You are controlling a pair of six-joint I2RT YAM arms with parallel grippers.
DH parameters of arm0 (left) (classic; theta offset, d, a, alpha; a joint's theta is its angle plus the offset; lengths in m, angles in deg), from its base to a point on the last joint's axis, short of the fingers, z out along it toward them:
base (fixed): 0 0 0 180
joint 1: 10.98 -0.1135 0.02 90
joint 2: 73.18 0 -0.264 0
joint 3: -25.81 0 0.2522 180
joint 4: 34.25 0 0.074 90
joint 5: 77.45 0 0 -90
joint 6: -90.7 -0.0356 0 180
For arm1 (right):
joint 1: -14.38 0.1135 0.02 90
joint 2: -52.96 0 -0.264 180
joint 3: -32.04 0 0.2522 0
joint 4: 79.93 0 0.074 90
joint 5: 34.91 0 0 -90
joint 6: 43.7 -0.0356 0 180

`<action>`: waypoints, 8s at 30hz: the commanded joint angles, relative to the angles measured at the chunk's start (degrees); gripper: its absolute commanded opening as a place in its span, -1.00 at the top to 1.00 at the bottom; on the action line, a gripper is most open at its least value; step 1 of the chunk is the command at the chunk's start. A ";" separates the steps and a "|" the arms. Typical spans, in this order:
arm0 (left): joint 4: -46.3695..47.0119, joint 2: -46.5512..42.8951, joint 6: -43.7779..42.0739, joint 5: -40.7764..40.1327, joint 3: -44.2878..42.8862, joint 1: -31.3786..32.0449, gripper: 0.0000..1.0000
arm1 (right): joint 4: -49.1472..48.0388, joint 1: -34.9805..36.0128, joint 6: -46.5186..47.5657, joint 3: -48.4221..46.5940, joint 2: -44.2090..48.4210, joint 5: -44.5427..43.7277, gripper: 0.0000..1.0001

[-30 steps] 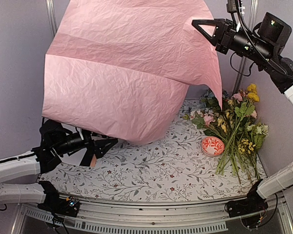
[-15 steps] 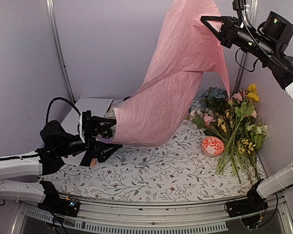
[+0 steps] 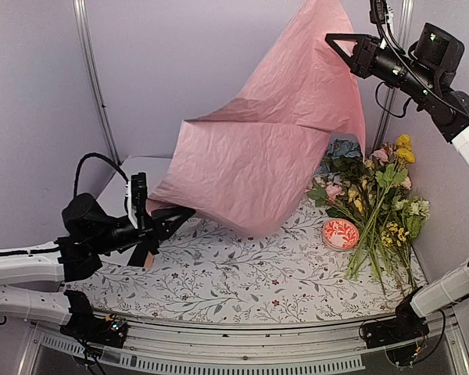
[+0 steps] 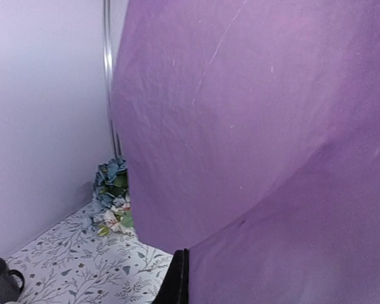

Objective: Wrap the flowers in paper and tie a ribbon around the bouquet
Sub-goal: Unfold the folded wrapping paper at the center of the board, then pick up the fake flower from the center of the board, then place the fake flower on the flattened wrapping paper, then pick up the fake flower from the center of the board.

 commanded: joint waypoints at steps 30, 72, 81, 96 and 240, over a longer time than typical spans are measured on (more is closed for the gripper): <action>-72.98 2.19 13.72 -11.93 -41.56 -9.28 1.00 | 21.11 -2.70 -11.56 23.41 1.42 18.30 1.00; -81.72 49.24 2.11 -19.52 -51.75 -34.72 -0.58 | 0.70 -3.41 -19.49 43.78 -6.69 -15.20 0.16; -82.93 48.22 0.30 -25.36 -54.69 -35.54 -0.78 | 4.15 -11.72 -17.37 44.55 1.87 -21.76 -0.09; -85.44 38.31 3.46 -27.35 -55.15 -31.49 -0.75 | 5.80 -26.75 -16.57 51.73 6.69 -25.47 0.38; -59.73 37.03 6.59 -8.57 -32.60 -19.49 -0.78 | 5.31 -22.15 -23.65 43.41 2.68 -23.97 0.27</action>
